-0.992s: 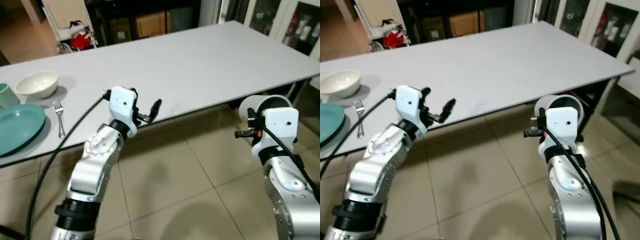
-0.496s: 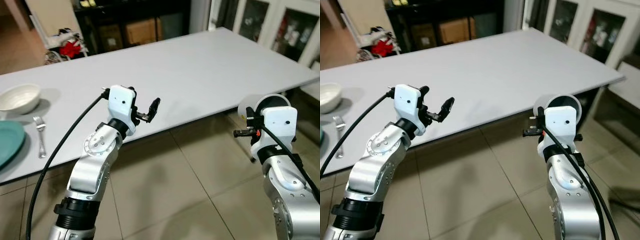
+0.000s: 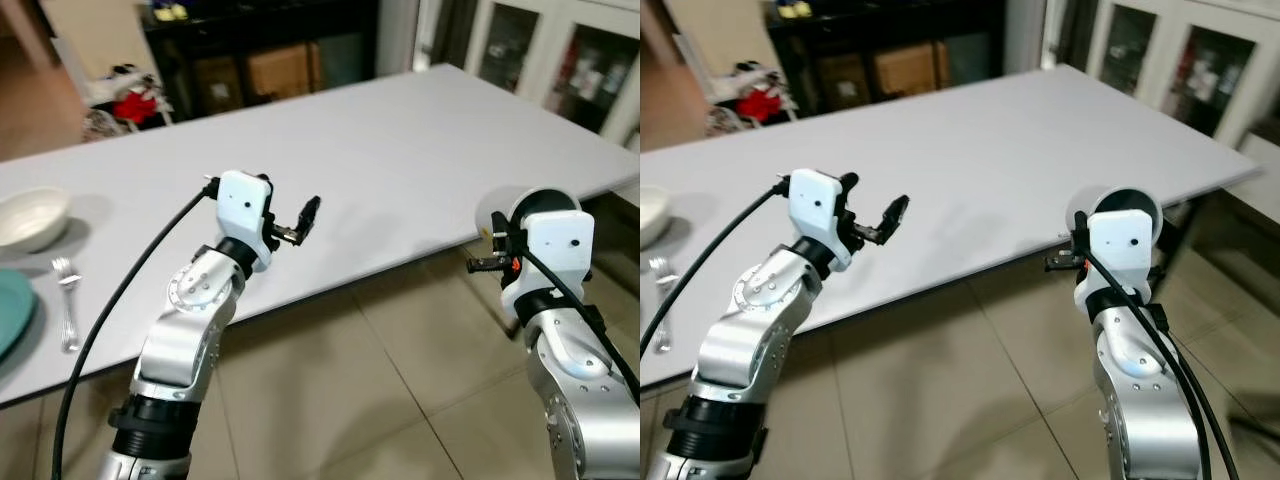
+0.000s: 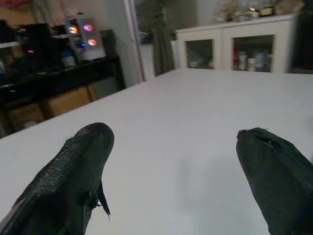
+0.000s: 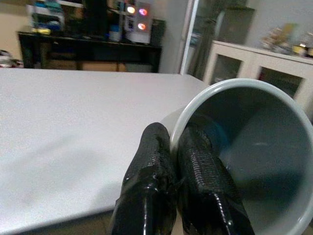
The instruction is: Setting the table
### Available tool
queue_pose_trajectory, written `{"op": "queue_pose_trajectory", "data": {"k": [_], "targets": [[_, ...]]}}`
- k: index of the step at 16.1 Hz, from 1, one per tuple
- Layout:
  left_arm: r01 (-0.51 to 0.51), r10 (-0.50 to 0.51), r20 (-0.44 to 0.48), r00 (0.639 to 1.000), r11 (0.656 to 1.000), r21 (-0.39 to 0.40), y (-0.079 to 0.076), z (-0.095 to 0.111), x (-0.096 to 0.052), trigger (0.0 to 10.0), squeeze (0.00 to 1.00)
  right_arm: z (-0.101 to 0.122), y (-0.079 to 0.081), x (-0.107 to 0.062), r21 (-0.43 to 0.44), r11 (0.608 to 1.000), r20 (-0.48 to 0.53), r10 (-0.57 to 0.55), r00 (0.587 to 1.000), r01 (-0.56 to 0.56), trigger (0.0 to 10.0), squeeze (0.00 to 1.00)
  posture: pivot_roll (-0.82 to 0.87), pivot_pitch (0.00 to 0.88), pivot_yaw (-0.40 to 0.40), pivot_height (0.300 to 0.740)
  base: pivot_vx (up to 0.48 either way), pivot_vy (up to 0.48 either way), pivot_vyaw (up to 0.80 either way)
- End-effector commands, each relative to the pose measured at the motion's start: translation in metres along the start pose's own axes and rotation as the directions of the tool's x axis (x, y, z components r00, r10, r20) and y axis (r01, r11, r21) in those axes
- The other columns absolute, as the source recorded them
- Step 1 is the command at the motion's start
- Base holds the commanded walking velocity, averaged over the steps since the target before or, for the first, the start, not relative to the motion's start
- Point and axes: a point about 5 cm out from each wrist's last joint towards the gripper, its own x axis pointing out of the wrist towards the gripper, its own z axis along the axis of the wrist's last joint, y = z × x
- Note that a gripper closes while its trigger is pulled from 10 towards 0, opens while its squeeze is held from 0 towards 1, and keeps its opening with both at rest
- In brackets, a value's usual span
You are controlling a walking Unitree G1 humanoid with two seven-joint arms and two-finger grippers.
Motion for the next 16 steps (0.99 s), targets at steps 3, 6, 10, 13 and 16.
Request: {"op": "queue_pose_trajectory", "data": {"k": [3, 6, 10, 13, 16], "targets": [[-0.030, 0.030, -0.001, 1.000, 0.999, 0.016, 0.0094, 0.0007, -0.0040, 10.0, 0.00, 0.0061, 0.0076, 0.0000, 0.009, 0.999, 0.032, 0.033, 0.999, -0.034, 10.0, 0.00, -0.05, 0.000, 0.065, 0.740, 0.344, 0.000, 0.00], [-0.027, 0.027, -0.001, 1.000, 0.999, 0.019, 0.0090, 0.0007, -0.0040, 10.0, 0.00, 0.0065, 0.0104, -0.0008, -0.025, 0.998, 0.032, 0.064, 0.997, -0.063, 10.0, 0.00, -0.05, 0.000, 0.064, 0.740, 0.337, 0.000, 0.00], [-0.024, 0.024, 0.001, 1.000, 0.999, 0.021, 0.0092, 0.0012, -0.0039, 10.0, 0.00, 0.0056, 0.0160, -0.0015, -0.047, 0.994, 0.028, 0.100, 0.995, -0.098, 10.0, 0.00, -0.05, 0.000, 0.064, 0.740, 0.340, 0.000, 0.40], [-0.022, 0.022, 0.001, 1.000, 0.999, 0.025, 0.0087, 0.0008, -0.0046, 10.0, 0.00, 0.0048, 0.0148, -0.0023, -0.024, 0.995, 0.027, 0.094, 0.995, -0.094, 10.0, 0.00, -0.05, 0.000, 0.063, 0.740, 0.313, 0.000, 0.00], [-0.015, 0.014, 0.005, 1.000, 1.000, 0.022, 0.0077, 0.0010, -0.0065, 10.0, 0.00, 0.0043, 0.0158, -0.0031, -0.023, 0.995, 0.024, 0.096, 0.995, -0.095, 10.0, 0.00, -0.04, 0.000, 0.061, 0.740, 0.000, 0.000, 0.00]]}}
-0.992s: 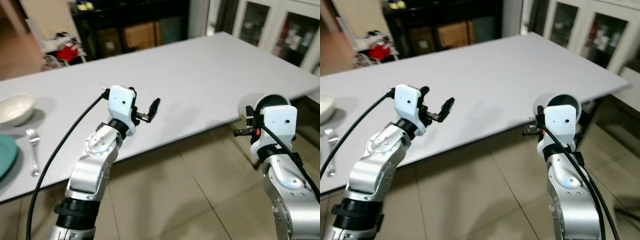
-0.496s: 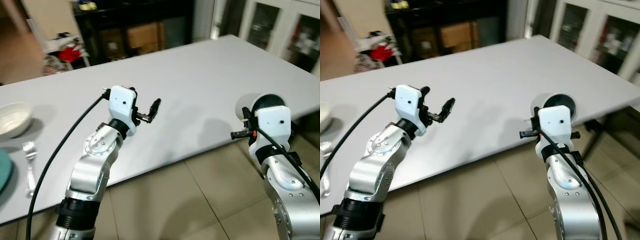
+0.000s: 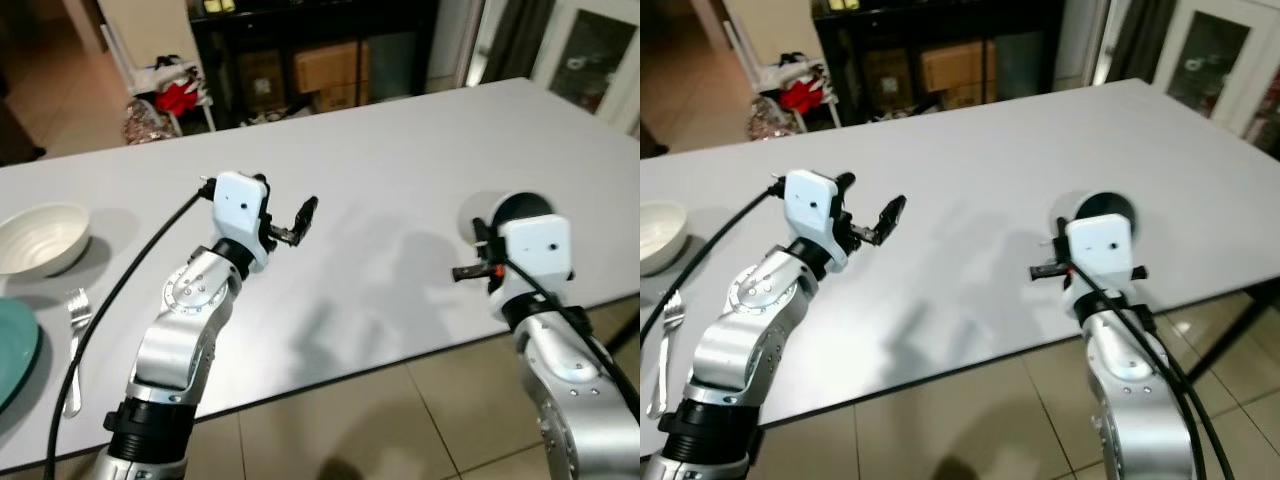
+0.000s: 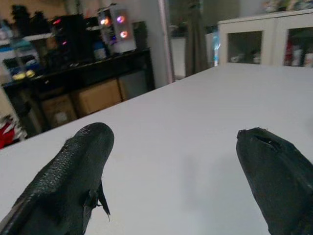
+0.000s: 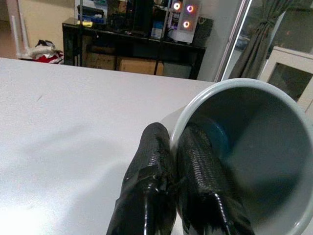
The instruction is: Setting the table
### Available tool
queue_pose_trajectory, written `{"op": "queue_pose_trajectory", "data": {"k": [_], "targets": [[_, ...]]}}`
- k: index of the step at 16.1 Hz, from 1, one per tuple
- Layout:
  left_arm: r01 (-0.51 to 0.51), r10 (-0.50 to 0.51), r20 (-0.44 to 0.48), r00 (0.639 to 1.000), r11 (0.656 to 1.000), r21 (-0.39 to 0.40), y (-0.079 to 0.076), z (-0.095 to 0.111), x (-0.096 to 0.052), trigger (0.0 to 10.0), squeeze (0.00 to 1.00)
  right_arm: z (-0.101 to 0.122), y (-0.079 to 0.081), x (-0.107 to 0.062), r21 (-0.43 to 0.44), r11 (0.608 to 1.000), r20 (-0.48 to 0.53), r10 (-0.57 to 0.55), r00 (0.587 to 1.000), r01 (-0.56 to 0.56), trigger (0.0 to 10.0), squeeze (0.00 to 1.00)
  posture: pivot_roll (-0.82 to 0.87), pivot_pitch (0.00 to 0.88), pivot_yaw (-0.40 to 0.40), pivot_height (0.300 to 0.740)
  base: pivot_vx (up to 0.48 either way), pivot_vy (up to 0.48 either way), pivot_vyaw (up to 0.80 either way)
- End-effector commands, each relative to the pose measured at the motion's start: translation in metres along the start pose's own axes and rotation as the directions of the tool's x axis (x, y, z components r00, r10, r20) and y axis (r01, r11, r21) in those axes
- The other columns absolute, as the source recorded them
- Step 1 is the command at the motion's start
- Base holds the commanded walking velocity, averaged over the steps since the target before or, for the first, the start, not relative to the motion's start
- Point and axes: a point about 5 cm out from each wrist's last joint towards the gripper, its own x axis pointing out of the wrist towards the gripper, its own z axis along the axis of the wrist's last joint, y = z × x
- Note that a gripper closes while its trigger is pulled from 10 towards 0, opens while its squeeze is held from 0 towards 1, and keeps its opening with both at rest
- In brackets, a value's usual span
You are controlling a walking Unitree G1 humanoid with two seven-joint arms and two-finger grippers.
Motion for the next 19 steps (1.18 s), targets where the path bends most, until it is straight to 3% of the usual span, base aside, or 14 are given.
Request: {"op": "queue_pose_trajectory", "data": {"k": [1, 19], "targets": [[-0.009, 0.009, -0.005, 1.000, 1.000, 0.011, 0.0050, -0.0006, -0.0032, 10.0, 0.00, 0.0075, 0.0059, -0.0009, 0.014, 1.000, 0.038, 0.022, 0.999, -0.022, 10.0, 0.00, -0.04, 0.000, 0.062, 0.740, 0.000, 0.000, 0.00], [0.004, -0.004, -0.021, 1.000, 1.000, 0.024, 0.0040, -0.0027, -0.0039, 10.0, 0.00, 0.0061, 0.0071, -0.0010, 0.032, 0.999, 0.029, 0.024, 0.999, -0.025, 10.0, 0.00, -0.04, 0.000, 0.062, 0.740, 0.000, 0.000, 0.00]]}}
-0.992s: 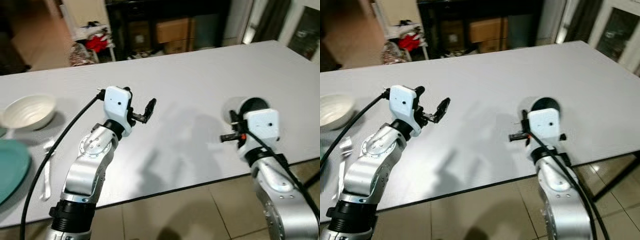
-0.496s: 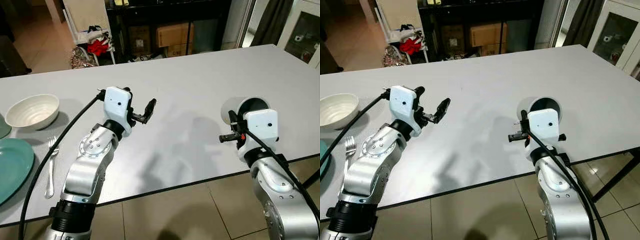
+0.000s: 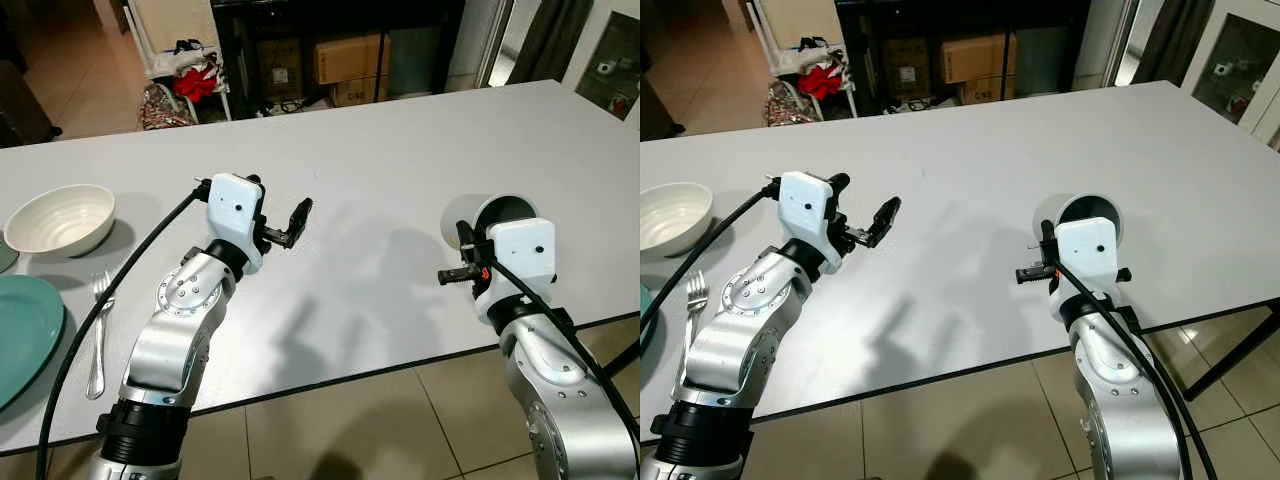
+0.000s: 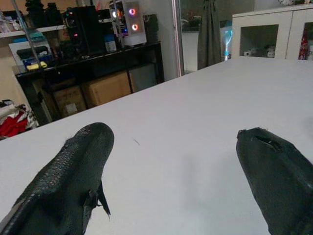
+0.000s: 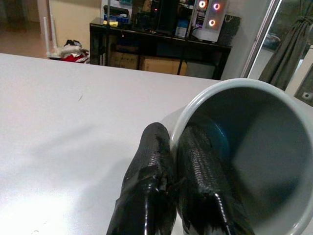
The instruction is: Setting the table
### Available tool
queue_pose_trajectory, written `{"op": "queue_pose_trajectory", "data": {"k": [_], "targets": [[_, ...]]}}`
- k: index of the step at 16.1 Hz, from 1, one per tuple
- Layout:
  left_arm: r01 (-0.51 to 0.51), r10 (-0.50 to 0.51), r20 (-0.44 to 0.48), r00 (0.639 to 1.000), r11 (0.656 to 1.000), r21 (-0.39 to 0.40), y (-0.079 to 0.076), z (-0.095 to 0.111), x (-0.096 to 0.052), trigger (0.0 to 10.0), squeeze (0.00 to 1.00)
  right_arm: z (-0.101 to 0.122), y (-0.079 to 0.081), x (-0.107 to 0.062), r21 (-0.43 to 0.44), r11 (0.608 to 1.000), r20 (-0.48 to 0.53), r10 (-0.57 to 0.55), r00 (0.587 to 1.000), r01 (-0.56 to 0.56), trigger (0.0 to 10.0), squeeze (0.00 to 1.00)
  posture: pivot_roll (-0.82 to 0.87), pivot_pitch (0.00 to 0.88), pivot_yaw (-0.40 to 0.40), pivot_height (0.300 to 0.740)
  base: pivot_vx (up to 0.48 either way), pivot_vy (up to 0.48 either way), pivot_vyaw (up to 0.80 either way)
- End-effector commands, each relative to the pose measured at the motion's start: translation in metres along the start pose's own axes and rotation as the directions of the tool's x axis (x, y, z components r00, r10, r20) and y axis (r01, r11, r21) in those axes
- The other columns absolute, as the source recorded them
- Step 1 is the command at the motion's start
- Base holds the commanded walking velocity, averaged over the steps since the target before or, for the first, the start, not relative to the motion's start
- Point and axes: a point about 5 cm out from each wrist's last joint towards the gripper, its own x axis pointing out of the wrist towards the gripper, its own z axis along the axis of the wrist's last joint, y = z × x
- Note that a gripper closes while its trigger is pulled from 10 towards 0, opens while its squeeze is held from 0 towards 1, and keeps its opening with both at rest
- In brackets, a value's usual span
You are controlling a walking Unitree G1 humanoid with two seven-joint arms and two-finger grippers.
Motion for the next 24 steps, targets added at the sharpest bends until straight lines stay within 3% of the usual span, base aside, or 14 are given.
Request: {"op": "queue_pose_trajectory", "data": {"k": [1, 9, 11, 13, 15, 18, 21, 24], "targets": [[0.003, -0.003, -0.008, 1.000, 1.000, 0.012, 0.001, 0.000, -0.001, 10.0, 0.00, 0.006, -0.001, -0.001, 0.007, 1.000, 0.029, 0.000, 1.000, 0.000, 10.0, 0.00, -0.04, 0.000, 0.062, 0.740, 0.000, 0.000, 0.00], [0.001, 0.002, -0.036, 0.999, 0.997, 0.073, 0.017, -0.003, -0.008, 10.0, 0.00, 0.013, 0.004, 0.008, 0.053, 0.995, 0.062, 0.083, 0.995, -0.086, 10.0, 0.00, -0.01, 0.000, 0.051, 0.740, 0.000, 0.000, 0.00], [0.053, -0.047, -0.055, 0.997, 0.993, 0.107, 0.020, -0.003, -0.012, 10.0, 0.00, 0.015, 0.012, 0.012, 0.073, 0.980, 0.059, 0.183, 0.981, -0.187, 10.0, 0.00, 0.00, 0.000, 0.047, 0.740, 0.000, 0.000, 0.00], [0.097, -0.087, -0.077, 0.993, 0.986, 0.139, 0.025, -0.003, -0.015, 10.0, 0.00, 0.018, 0.019, 0.019, 0.030, 0.953, 0.056, 0.300, 0.952, -0.302, 10.0, 0.00, 0.00, 0.000, 0.047, 0.740, 0.000, 0.000, 0.00], [0.116, -0.103, -0.093, 0.990, 0.981, 0.152, 0.029, -0.003, -0.018, 10.0, 0.00, 0.015, 0.019, 0.030, -0.019, 0.938, 0.020, 0.346, 0.938, -0.346, 10.0, 0.00, 0.01, 0.000, 0.042, 0.740, 0.000, 0.000, 0.00], [0.146, -0.125, -0.125, 0.984, 0.973, 0.179, 0.033, -0.006, -0.026, 10.0, 0.00, 0.012, 0.018, 0.053, -0.136, 0.872, -0.061, 0.467, 0.882, -0.471, 10.0, 0.00, 0.03, 0.000, 0.028, 0.740, 0.000, 0.000, 0.00], [0.174, -0.140, -0.165, 0.976, 0.962, 0.210, 0.038, -0.006, -0.038, 10.0, 0.00, 0.014, 0.012, 0.106, -0.300, 0.752, -0.134, 0.575, 0.807, -0.586, 10.0, 0.00, 0.08, 0.000, 0.012, 0.740, 0.000, 0.000, 0.00], [0.195, -0.153, -0.190, 0.970, 0.955, 0.223, 0.041, -0.004, -0.045, 10.0, 0.00, 0.021, 0.012, 0.130, -0.329, 0.694, -0.162, 0.627, 0.762, -0.641, 10.0, 0.00, 0.12, 0.000, 0.014, 0.740, 0.000, 0.000, 0.00]]}}
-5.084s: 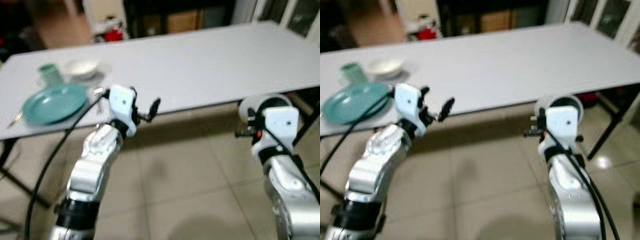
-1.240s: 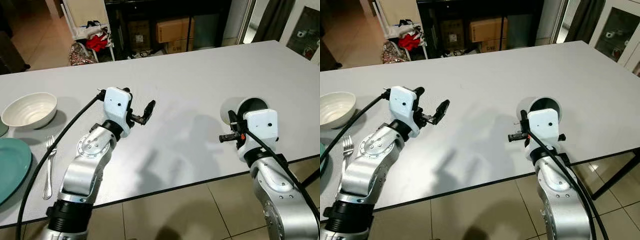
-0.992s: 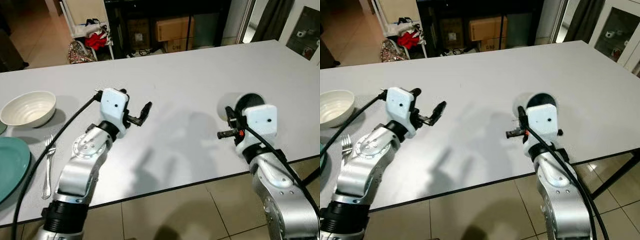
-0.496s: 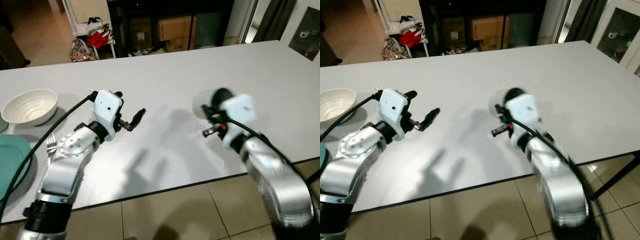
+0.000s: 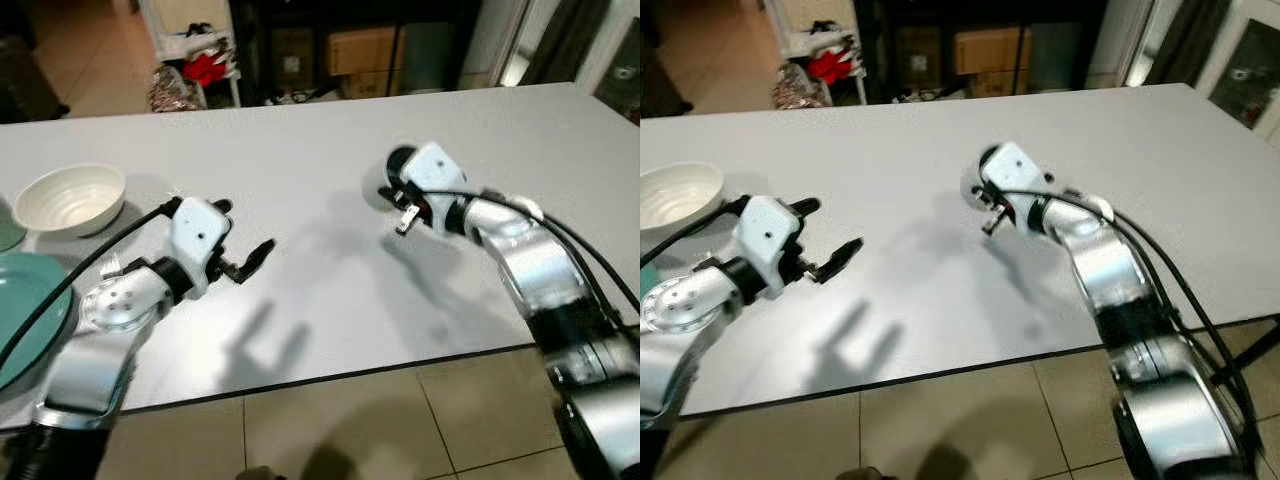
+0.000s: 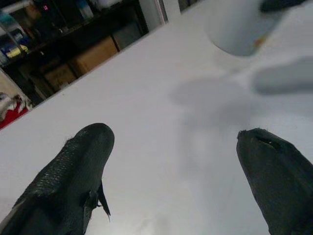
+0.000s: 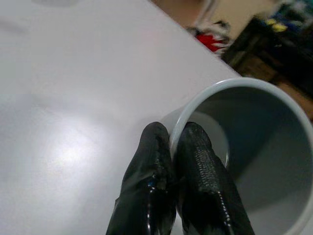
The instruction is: Setting the table
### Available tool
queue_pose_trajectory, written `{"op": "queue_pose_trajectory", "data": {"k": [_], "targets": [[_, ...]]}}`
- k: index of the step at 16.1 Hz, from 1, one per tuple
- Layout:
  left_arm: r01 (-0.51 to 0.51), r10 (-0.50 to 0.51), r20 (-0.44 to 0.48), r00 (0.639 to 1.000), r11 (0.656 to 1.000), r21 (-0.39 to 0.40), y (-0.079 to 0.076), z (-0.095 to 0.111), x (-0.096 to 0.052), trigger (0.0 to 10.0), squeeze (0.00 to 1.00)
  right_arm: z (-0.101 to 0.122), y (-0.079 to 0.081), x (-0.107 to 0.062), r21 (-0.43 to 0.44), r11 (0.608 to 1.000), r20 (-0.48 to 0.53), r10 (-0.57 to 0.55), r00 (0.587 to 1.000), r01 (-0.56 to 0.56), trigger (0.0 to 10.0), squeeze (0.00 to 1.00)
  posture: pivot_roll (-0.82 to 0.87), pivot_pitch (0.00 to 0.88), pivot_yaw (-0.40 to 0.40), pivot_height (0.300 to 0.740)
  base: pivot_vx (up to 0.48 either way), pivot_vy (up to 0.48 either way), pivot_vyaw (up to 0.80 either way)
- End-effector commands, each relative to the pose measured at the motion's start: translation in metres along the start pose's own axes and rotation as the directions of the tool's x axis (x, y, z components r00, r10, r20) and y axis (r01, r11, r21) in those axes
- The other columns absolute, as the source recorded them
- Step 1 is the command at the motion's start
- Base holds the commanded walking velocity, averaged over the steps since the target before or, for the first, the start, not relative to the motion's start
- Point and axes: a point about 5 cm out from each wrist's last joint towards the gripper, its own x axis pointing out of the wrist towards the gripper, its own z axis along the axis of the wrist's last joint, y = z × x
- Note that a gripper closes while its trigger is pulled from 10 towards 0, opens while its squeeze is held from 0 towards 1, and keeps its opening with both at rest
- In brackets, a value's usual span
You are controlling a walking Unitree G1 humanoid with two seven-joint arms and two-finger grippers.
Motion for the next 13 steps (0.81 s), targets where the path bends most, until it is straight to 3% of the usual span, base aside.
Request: {"op": "queue_pose_trajectory", "data": {"k": [1, 4, 13], "targets": [[0.011, -0.011, 0.001, 1.000, 1.000, 0.005, 0.002, 0.003, -0.006, 10.0, 0.00, 0.004, -0.002, 0.006, -0.027, 0.999, 0.003, 0.046, 0.999, -0.046, 10.0, 0.00, 0.13, 0.000, 0.013, 0.740, 0.000, 0.000, 0.00], [0.045, -0.044, -0.039, 0.998, 0.999, 0.019, -0.002, 0.003, -0.022, 10.0, 0.00, 0.007, -0.006, 0.026, -0.071, 0.983, -0.057, 0.165, 0.985, -0.169, 10.0, 0.00, 0.17, 0.000, 0.002, 0.740, 0.000, 0.000, 0.00], [0.100, -0.099, -0.086, 0.991, 0.995, 0.006, -0.014, 0.005, -0.040, 10.0, 0.00, 0.001, 0.006, 0.039, -0.171, 0.942, -0.174, 0.259, 0.950, -0.289, 10.0, 0.00, 0.20, 0.000, -0.016, 0.740, 0.000, 0.000, 0.00]]}}
